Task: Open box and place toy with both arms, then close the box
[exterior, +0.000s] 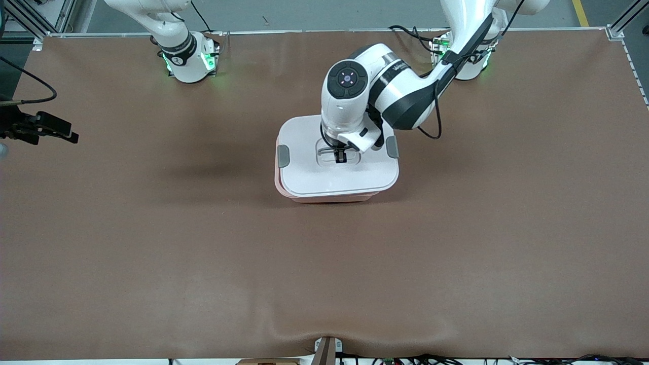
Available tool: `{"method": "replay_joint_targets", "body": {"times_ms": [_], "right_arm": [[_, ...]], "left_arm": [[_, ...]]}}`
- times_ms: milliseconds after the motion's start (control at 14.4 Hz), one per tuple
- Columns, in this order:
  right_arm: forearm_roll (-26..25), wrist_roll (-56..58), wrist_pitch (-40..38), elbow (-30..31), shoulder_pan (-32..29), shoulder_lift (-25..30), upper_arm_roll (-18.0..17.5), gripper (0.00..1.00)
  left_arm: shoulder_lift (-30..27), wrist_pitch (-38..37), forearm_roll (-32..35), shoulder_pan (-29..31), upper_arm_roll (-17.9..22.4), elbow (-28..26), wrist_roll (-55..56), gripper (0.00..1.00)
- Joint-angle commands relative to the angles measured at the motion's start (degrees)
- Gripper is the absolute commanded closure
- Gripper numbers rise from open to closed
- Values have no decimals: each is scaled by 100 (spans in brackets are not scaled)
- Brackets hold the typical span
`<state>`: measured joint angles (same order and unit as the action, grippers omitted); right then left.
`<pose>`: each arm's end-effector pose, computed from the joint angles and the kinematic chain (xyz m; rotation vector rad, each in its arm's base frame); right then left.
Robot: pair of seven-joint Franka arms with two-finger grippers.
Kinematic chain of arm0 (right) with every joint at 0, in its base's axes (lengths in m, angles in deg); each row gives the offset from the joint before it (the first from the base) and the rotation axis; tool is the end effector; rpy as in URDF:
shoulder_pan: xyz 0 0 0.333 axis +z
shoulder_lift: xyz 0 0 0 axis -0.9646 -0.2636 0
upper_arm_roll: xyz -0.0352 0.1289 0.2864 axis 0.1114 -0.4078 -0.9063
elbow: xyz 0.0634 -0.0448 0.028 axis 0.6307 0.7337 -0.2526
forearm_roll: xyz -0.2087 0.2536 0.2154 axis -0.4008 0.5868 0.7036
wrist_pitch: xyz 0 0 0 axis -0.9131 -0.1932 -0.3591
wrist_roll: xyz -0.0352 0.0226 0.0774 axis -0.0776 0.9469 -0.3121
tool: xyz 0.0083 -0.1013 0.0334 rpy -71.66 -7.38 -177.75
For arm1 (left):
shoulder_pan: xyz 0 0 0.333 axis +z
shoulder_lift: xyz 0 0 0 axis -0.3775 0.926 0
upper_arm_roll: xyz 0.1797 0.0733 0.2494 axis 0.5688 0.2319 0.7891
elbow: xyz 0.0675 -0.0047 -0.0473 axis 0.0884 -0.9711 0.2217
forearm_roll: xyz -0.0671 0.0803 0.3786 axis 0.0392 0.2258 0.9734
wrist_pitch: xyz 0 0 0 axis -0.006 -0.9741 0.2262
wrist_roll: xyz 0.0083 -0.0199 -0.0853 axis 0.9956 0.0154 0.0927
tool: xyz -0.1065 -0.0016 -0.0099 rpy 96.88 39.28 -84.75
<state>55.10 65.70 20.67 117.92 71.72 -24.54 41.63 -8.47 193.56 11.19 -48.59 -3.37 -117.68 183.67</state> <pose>0.5425 -0.0682 0.5864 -3.0581 0.0636 0.1329 0.4761 -0.5004 0.3962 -2.0804 -2.3090 0.1698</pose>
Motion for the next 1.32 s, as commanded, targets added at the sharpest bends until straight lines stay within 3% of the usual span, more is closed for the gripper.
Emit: {"method": "replay_joint_targets", "body": {"times_ms": [0,765,905,1253], "right_arm": [[108,-497,-45,142,105,304,-159,0],[-111,-419,-441,134,282,577,-230,0],[-566,54,-362,116,421,560,-239,0],[-263,-304,-169,160,397,533,-186,0]], "left_arm": [[176,113,213,-127,35,223,234,100],[317,403,583,-295,18,144,665,100],[317,403,583,-295,18,74,665,100],[309,421,592,-294,18,-155,665,100]]}}
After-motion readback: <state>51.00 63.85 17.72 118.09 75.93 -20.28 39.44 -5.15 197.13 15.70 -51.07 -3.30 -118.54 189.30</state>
